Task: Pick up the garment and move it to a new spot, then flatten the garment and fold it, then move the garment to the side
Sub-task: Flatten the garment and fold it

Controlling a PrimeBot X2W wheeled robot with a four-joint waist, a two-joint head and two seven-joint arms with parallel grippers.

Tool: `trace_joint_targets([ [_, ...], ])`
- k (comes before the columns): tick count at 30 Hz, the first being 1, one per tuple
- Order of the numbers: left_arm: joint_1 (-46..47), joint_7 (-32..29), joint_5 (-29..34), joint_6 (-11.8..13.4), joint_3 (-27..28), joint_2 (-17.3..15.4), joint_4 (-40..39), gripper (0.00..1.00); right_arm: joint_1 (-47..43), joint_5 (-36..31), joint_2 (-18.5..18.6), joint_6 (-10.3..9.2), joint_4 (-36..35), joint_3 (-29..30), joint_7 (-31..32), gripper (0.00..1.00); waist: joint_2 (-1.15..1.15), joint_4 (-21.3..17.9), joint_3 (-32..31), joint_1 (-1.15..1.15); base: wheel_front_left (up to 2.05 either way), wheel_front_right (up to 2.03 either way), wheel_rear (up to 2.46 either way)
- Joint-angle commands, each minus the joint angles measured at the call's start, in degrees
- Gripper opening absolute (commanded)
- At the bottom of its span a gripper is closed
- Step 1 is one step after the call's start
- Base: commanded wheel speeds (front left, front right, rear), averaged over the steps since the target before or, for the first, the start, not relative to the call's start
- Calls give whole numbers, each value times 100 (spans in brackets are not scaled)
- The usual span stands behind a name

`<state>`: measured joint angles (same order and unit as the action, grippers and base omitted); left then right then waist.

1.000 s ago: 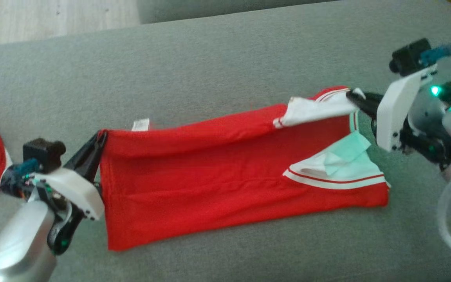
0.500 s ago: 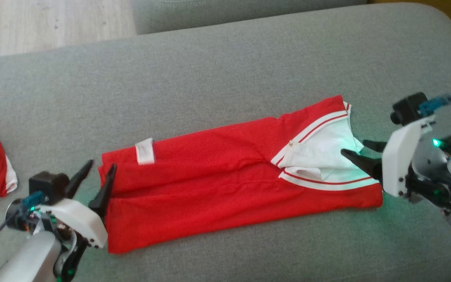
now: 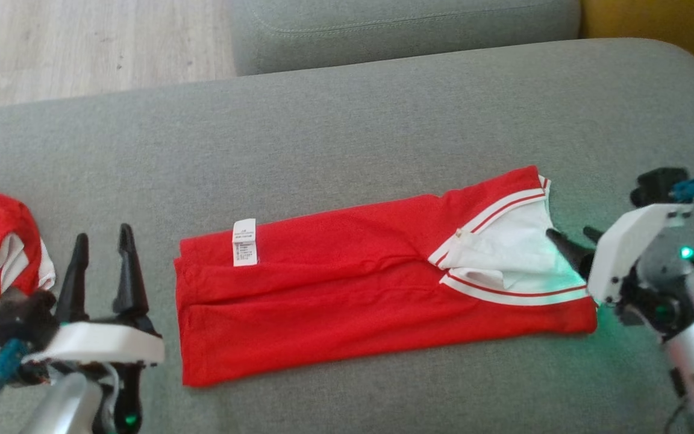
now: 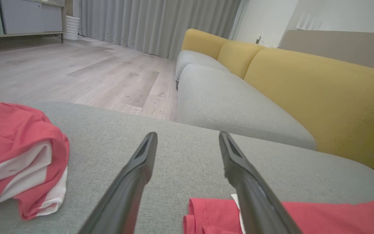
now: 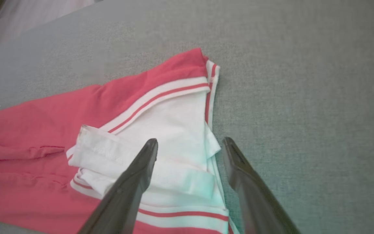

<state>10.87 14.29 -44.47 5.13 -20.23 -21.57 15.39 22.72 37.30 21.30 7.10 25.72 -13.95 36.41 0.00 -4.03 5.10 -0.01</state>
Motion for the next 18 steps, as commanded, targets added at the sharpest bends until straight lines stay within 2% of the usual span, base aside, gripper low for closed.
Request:
trace_joint_targets([
  [1,96,68,235,68,307,-82,-280,100,141,-364,-202,39,43,212,62,100,0,43,31,1,0,0,0],
  [10,122,52,596,189,149,-16,-387,100,402,-2114,-1142,39,1136,1123,-67,100,0,225,213,1,0,0,0],
  [14,156,31,621,180,101,-20,-361,100,413,-2522,-1379,39,1388,1307,52,100,0,259,242,1,0,0,0],
  [16,182,27,628,165,82,-27,-343,100,409,-2507,-1535,39,1464,1346,143,98,0,269,259,1,0,0,0],
  [17,191,27,637,162,73,-36,-333,100,405,-2489,-1585,39,1471,1307,189,25,0,267,262,1,0,0,0],
  [18,196,27,641,161,68,-43,-324,100,401,-2461,-1619,39,1446,1256,201,0,0,261,263,1,0,0,0],
])
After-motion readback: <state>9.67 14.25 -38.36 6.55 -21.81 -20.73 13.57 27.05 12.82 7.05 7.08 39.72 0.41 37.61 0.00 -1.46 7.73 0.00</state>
